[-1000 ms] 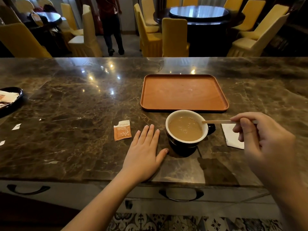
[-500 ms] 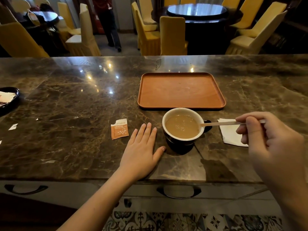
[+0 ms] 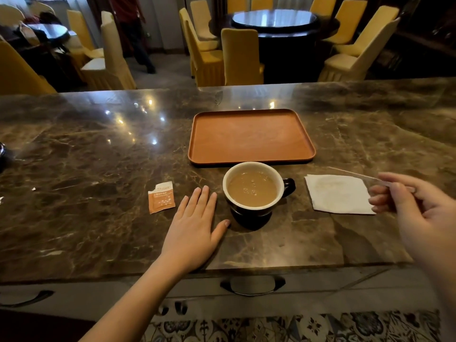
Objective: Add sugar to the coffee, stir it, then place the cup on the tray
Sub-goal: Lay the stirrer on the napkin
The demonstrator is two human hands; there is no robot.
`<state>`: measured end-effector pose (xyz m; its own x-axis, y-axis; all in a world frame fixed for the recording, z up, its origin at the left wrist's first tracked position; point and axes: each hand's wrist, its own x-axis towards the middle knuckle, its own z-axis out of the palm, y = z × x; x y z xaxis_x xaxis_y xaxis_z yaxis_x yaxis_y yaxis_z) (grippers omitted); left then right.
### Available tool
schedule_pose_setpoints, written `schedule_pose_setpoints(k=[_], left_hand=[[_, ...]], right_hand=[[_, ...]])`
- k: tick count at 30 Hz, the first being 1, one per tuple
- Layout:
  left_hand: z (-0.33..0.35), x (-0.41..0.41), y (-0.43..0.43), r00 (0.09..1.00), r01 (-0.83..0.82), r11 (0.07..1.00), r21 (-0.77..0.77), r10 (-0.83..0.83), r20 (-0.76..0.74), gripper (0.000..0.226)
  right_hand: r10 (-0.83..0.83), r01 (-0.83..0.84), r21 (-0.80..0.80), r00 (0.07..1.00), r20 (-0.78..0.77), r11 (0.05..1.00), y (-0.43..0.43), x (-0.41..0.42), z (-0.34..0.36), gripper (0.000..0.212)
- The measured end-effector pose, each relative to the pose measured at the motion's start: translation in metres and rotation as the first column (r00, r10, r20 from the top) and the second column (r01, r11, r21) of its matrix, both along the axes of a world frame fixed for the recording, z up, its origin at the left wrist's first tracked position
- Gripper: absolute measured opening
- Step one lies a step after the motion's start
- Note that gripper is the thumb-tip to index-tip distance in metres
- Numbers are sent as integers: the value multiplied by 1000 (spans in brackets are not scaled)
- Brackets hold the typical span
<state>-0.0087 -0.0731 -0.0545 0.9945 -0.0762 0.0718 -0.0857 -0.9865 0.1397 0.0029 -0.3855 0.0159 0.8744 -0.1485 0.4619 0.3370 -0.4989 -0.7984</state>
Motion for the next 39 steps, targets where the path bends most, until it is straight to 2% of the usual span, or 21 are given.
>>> schedule_pose_setpoints(k=[2,5,8,10,15,20,26,30,39], left_hand=[[0,-1,0,1000,3,1000,8,-3,-6,80],[-1,0,1,1000,2,1000,14,-2,-15,88],[-2,1,-1,1000,-1,1000,7,1,-8,80],[-2,1,-1,1000,-2,1000,2,2,-9,73],[-2,1,1,1000,-3,1000,-1,3,-1,76],[-3,0,1,1000,0,1000,1,0,-16,69],[-3,2,1,1000,-2,1000,14,2,-28,72],[-2,2,0,999,-9,1000,7,9,-37,78],[-2,1,1,999,-5,1000,22,6,-41,79]], right_hand=[[-21,27,-157,999,40,987,-2,-2,-8,38],[-10,45,-390,996,91,920,0,-8,-21,34],[9,30,-474,997,80,880,4,-13,-38,34],[19,26,-499,996,85,866,5,-16,-52,36],[37,7,-536,997,71,844,5,-15,-72,40],[74,-38,-550,996,43,835,6,-18,-80,41],[135,-111,-549,991,3,828,6,-21,-87,43],[136,-141,-554,989,-50,821,3,-21,-88,45],[138,-182,-543,983,-121,820,1,-20,-78,44]])
